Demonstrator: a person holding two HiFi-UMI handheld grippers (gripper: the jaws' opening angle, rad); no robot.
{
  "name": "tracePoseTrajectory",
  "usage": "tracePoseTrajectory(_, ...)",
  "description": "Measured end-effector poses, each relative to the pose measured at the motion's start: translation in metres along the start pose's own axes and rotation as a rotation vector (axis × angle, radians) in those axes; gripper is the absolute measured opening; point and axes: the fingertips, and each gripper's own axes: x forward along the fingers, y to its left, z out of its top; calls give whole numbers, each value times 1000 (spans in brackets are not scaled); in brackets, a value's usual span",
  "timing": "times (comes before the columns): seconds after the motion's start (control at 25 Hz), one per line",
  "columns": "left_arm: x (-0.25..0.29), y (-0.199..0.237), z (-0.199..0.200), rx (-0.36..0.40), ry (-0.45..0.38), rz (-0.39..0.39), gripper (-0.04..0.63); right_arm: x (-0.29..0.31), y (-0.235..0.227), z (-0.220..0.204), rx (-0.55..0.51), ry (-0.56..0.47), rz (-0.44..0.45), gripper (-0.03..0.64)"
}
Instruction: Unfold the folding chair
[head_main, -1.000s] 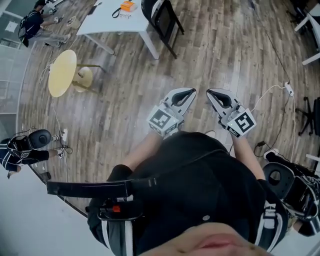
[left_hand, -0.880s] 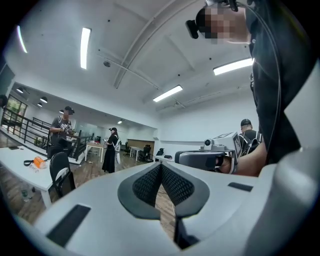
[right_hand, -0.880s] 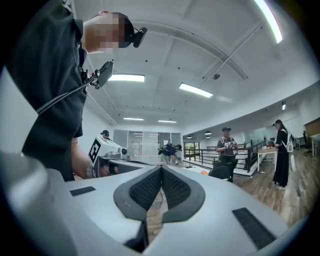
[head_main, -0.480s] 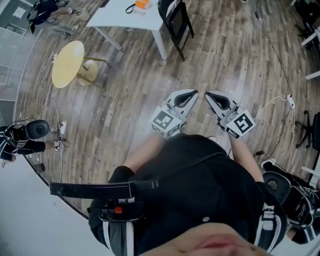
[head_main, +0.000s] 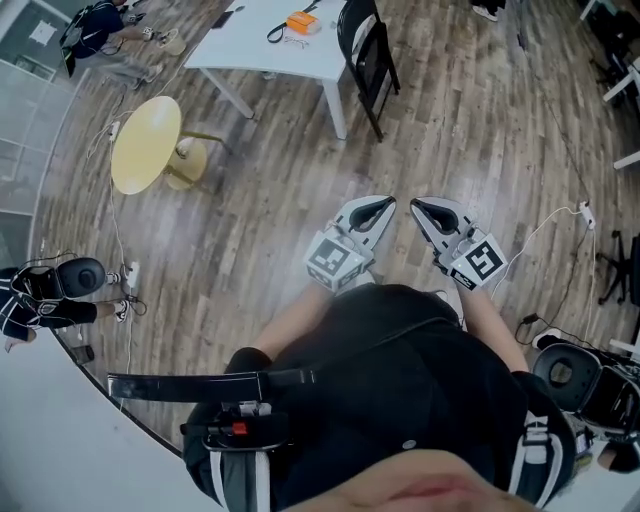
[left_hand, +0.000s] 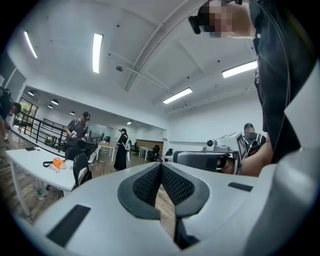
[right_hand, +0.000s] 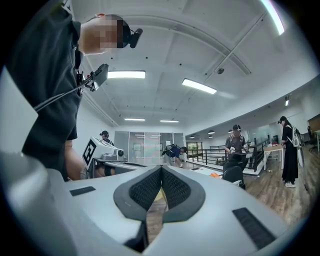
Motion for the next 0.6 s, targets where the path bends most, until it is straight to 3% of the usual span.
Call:
tracePoseTrajectory(0.28, 5, 28, 1, -9, 17, -25, 3, 23, -15, -2, 8, 17, -31, 8)
tracePoseTrajectory(0.6, 50, 50, 0, -17, 22, -11, 4, 20, -71, -5, -7, 21, -42, 8)
